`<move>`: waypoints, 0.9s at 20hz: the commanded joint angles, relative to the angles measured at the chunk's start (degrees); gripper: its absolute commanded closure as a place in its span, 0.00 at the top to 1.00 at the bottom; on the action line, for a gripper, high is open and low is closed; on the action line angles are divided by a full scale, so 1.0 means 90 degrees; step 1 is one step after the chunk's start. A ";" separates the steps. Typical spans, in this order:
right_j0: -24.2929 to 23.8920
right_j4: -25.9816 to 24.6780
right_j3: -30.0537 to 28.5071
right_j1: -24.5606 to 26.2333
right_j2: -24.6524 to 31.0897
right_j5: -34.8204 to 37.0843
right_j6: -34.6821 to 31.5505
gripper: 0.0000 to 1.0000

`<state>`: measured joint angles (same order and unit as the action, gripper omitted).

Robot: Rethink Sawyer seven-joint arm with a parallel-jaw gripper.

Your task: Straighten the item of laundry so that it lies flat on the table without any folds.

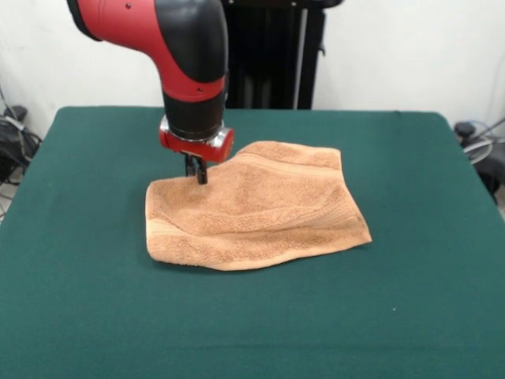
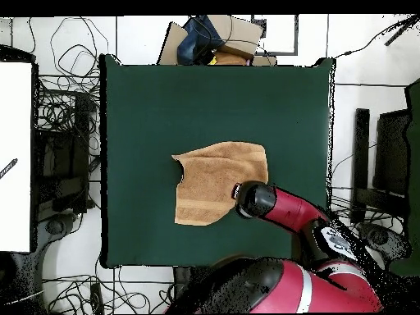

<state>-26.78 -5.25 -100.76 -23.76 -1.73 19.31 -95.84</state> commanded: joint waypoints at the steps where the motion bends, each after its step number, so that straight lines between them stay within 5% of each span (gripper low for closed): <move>1: 0.0034 -0.0043 0.0543 0.0055 0.0257 -0.0020 -0.0613 0.00; 18: 0.0063 0.0167 0.0341 -0.0176 0.0342 -0.0085 -0.0871 0.00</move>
<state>-26.55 -5.27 -100.77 -23.94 -1.75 19.30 -95.84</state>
